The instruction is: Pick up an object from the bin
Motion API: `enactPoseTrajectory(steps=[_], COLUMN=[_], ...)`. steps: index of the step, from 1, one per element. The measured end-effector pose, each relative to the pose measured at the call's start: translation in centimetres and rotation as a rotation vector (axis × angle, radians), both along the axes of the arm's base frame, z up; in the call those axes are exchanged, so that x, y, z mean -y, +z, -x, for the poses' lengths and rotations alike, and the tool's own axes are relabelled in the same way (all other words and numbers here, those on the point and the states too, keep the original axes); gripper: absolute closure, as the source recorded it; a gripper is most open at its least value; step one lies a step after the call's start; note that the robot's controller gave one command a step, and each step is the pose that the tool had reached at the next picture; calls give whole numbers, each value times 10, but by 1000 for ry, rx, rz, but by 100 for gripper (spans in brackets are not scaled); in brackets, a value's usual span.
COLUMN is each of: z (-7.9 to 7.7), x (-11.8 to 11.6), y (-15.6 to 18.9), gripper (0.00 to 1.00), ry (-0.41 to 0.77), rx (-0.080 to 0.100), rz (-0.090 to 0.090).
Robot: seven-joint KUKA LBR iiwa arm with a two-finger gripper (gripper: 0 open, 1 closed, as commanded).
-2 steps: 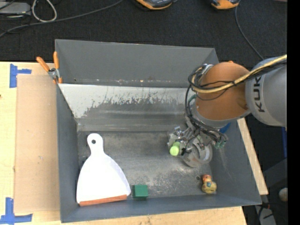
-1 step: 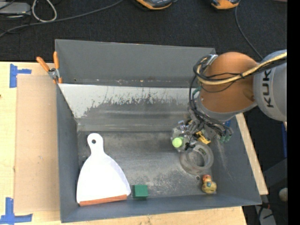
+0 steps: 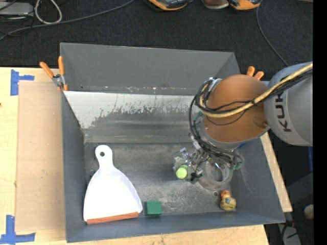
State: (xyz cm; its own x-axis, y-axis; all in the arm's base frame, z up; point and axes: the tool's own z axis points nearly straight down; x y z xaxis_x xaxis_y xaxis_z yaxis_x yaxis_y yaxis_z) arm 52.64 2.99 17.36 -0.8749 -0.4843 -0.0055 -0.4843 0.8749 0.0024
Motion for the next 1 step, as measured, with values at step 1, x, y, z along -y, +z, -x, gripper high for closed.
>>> enactPoseTrajectory(steps=[1], z=[-3], x=[1], y=[27], gripper=[100], ry=[-7], rx=[-15], rz=[-2])
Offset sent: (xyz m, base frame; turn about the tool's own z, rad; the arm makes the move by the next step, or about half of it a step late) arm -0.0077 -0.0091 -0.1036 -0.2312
